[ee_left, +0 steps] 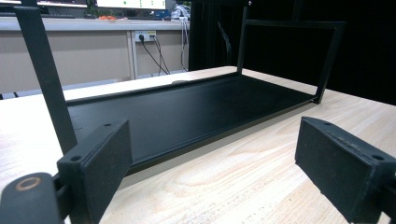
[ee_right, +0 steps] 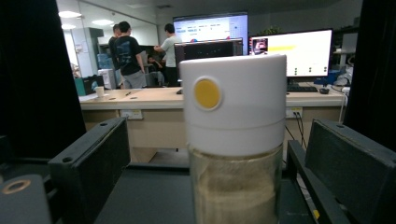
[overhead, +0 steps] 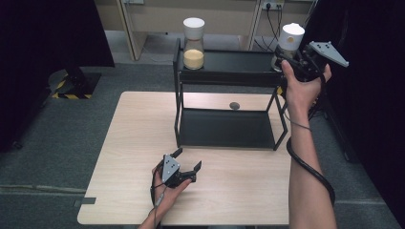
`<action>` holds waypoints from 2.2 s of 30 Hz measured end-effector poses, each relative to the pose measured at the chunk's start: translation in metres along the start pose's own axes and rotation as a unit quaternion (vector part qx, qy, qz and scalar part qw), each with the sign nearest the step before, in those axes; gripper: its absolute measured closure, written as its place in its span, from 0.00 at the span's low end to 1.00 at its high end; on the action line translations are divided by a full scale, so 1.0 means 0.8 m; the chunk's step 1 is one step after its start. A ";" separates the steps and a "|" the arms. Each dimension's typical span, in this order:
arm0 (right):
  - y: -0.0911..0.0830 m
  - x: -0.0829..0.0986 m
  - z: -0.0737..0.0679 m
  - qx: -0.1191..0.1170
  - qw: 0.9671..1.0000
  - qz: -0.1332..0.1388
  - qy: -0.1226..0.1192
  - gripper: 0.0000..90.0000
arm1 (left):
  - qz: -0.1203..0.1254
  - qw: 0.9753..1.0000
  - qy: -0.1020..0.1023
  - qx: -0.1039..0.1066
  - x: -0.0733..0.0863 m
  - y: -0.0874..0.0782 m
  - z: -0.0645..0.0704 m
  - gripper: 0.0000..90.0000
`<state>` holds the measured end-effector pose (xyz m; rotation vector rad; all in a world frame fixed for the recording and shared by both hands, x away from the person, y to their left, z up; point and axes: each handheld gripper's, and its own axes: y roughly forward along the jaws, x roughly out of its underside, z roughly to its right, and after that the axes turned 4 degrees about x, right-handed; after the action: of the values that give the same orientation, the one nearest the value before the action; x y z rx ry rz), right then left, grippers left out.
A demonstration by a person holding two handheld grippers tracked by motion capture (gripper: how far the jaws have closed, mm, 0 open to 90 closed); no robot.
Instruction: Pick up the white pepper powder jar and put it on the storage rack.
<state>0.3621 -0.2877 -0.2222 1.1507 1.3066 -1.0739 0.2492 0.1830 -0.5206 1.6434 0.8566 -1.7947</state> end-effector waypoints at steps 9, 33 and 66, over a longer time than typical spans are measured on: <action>-0.024 0.013 -0.007 -0.011 1.000 0.003 -0.004 0.07 | -0.002 1.000 0.004 0.001 -0.001 0.000 0.000 0.12; -0.070 0.065 -0.002 -0.038 0.999 0.004 0.011 0.07 | -0.001 1.000 0.002 -0.002 -0.001 0.000 0.002 0.12; -0.102 0.137 0.006 -0.052 0.998 -0.030 -0.002 0.07 | -0.004 1.000 0.003 -0.002 -0.002 0.001 0.002 0.12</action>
<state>0.2824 -0.2973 -0.3325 1.0368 1.3849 -1.0383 0.2490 0.1815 -0.5192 1.6447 0.8702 -1.7936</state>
